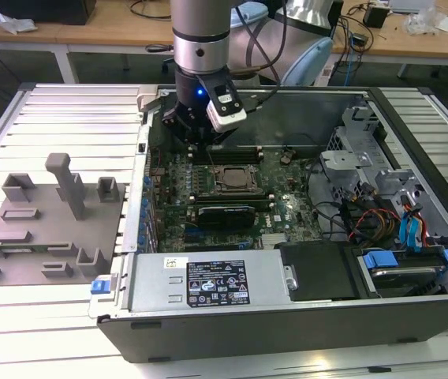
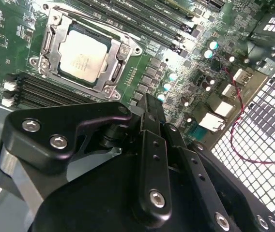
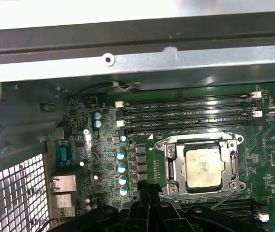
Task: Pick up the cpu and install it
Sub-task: 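Install the first cpu locking lever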
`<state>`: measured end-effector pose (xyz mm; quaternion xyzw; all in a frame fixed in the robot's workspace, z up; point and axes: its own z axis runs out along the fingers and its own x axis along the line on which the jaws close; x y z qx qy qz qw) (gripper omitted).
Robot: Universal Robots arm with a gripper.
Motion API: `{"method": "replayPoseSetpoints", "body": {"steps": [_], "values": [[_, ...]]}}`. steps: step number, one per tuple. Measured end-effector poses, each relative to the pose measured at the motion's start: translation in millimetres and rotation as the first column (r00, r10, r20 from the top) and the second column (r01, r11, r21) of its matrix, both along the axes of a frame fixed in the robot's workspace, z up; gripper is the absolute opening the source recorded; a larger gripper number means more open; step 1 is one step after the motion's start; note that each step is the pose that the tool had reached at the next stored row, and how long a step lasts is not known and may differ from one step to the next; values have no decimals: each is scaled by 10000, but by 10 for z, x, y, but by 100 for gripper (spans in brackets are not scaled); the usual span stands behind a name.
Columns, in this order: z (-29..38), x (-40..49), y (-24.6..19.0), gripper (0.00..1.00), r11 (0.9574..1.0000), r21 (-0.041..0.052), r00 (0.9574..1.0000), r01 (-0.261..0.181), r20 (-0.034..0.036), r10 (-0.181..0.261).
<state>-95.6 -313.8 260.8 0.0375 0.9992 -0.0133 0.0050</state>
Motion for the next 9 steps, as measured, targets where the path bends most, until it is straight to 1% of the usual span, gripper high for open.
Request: {"method": "replayPoseSetpoints", "body": {"steps": [7, 8, 9], "values": [[-1, -7, 0, 11, 10000, 1, 10000, 4, 1, -4], [0, -19, -1, 11, 10000, 13, 10000, 1, 2, -1], [-1, -33, 0, 11, 10000, 73, 10000, 2, 7, -2]]}}
